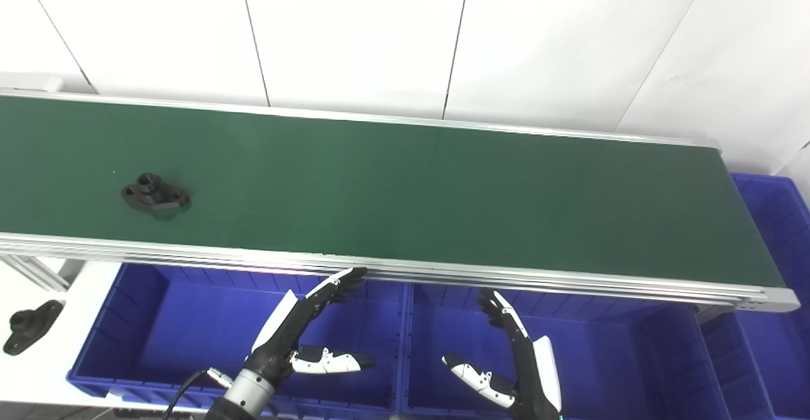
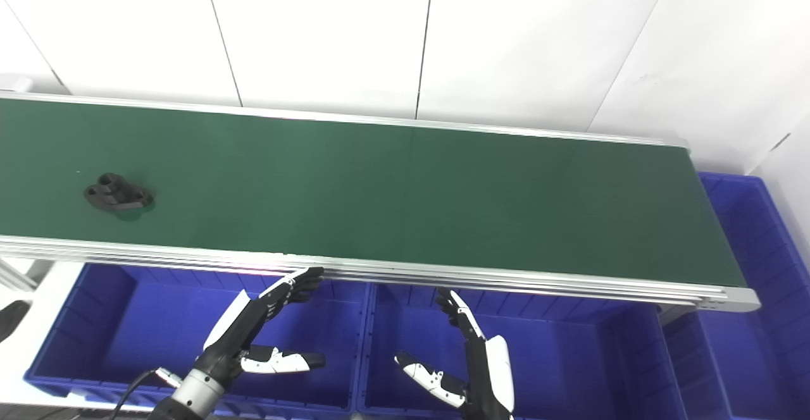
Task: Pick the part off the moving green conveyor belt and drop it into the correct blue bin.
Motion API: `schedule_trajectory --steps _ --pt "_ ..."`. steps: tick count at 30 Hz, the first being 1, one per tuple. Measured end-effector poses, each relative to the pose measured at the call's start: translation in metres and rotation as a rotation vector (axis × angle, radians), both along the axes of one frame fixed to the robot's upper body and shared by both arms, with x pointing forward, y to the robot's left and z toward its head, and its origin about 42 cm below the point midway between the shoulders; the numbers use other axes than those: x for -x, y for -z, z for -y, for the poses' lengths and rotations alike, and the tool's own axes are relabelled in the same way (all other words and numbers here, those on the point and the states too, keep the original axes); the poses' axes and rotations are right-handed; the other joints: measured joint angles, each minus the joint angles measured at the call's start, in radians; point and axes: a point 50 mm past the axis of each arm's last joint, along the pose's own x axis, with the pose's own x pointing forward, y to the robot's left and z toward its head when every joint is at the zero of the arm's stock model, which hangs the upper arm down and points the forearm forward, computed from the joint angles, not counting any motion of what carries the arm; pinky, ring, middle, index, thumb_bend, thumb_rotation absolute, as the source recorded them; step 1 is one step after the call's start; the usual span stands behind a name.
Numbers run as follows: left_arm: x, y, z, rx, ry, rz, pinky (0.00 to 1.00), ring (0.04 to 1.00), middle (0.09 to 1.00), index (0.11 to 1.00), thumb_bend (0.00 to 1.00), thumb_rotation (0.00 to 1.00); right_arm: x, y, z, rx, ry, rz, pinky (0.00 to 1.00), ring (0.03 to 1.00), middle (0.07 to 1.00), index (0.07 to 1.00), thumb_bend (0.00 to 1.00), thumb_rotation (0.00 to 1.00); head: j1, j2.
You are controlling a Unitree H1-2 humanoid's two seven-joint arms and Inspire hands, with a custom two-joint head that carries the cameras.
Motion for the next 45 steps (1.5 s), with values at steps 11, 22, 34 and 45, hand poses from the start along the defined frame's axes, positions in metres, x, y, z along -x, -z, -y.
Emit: schedule_trajectory --steps 11,22,34,45 --pt "0.001 -0.002 0.001 0.019 -0.001 0.000 0.83 0.876 0.906 0.901 0.81 0.35 0.002 -0.005 0.003 -0.023 0.009 0.006 0.78 0.828 0.837 0.878 0.73 0.44 0.020 0.032" --pt "0.000 -0.002 -0.005 0.017 -0.002 -0.003 0.80 0.864 0.901 0.906 0.82 0.38 0.003 -0.004 0.000 -0.030 0.002 -0.003 0.79 0.814 0.821 0.864 0.76 0.44 -0.115 0.032" --pt "-0.004 -0.007 -0.020 0.033 -0.007 -0.007 0.80 0.858 0.893 0.889 0.82 0.33 -0.002 -0.007 -0.016 -0.040 0.008 0.016 0.76 0.804 0.819 0.864 0.75 0.43 -0.107 0.032" --pt "-0.001 -0.008 -0.022 0.031 0.007 -0.012 0.80 0.855 0.890 0.891 0.82 0.33 -0.001 -0.007 -0.016 -0.030 0.008 0.018 0.78 0.809 0.816 0.866 0.74 0.44 -0.068 0.015"
